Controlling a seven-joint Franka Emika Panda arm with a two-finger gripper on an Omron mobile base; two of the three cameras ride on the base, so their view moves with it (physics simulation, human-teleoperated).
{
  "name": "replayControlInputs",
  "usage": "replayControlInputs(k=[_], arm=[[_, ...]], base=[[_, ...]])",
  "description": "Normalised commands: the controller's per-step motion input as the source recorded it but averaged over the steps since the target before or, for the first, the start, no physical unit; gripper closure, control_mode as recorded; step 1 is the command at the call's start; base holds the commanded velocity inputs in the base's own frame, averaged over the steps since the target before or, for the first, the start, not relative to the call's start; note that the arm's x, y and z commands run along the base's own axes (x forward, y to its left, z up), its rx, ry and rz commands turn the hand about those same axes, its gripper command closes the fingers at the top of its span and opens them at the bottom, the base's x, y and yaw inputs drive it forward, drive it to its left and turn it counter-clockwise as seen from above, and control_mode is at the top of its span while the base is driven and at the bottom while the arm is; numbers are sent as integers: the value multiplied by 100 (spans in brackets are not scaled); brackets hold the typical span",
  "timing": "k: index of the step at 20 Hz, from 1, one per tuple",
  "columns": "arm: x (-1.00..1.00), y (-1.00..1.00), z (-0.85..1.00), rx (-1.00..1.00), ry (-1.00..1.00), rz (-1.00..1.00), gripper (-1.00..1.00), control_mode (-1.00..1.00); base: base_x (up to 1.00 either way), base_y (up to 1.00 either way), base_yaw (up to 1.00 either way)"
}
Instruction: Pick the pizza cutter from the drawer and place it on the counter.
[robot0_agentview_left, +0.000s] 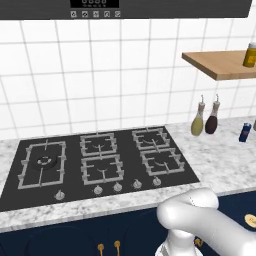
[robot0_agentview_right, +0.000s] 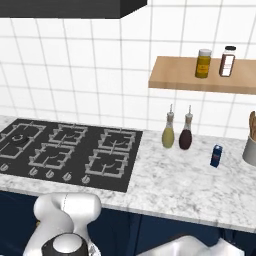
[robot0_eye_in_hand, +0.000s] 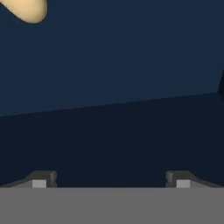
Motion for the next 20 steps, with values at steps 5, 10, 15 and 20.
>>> replayControlInputs(k=[5,10,15,20], arm=[[21,23,60,22,-25,9,-100,-100],[29,56,20,15,-48,3,-100,-100],[29,60,5,1,-17,-7,-100,-100],[41,64,0,-11,0,-16,-100,-100]], base=[[0,0,0],[0,0,0],[0,0,0],[0,0,0]])
